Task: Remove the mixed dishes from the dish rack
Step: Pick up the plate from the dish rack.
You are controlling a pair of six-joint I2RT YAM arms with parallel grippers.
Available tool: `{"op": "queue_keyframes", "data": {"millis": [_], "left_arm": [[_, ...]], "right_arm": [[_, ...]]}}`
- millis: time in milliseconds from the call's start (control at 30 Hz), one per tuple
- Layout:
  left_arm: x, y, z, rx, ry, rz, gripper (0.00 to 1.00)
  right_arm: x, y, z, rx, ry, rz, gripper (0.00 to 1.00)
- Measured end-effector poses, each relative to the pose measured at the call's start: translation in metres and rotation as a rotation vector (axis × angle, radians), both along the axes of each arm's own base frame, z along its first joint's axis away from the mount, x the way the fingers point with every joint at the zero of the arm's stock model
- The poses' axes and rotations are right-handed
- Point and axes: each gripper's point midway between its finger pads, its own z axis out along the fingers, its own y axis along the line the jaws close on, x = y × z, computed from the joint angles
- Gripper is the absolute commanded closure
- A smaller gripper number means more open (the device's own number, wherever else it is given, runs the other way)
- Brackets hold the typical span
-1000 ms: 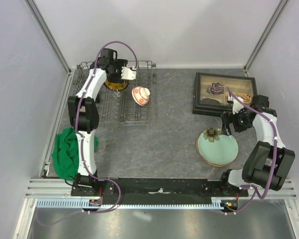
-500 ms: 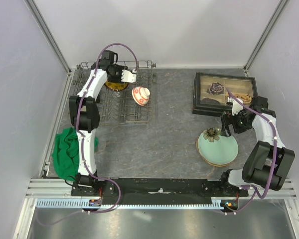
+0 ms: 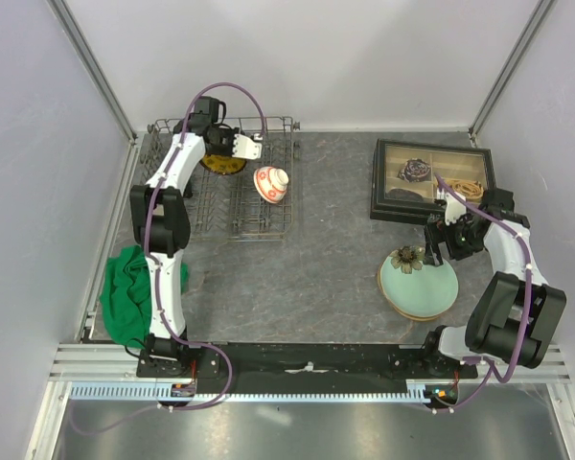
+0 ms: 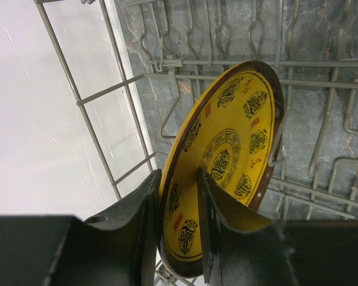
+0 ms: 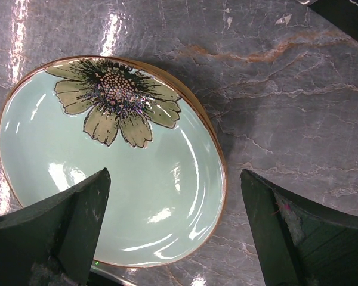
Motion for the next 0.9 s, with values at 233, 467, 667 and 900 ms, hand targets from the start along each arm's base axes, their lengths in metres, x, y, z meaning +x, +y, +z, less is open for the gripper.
{"op": "queue_keyframes", "data": {"millis": [233, 467, 667, 900], "left_arm": [[-0.009, 0.001, 0.003, 0.001, 0.012, 0.002, 0.92], [-0.019, 0.003, 0.005, -0.001, 0.03, 0.008, 0.98], [-0.028, 0.004, 0.02, -0.022, 0.029, 0.031, 0.98], [-0.037, 0.004, 0.047, -0.05, 0.001, 0.05, 0.98]], "right_arm": [[-0.001, 0.0, 0.004, -0.007, -0.017, 0.001, 0.02], [-0.002, 0.001, 0.007, -0.011, -0.027, 0.002, 0.02], [-0.003, 0.001, 0.009, -0.014, -0.032, 0.006, 0.02], [-0.004, 0.002, 0.015, -0.023, -0.052, 0.011, 0.02]]}}
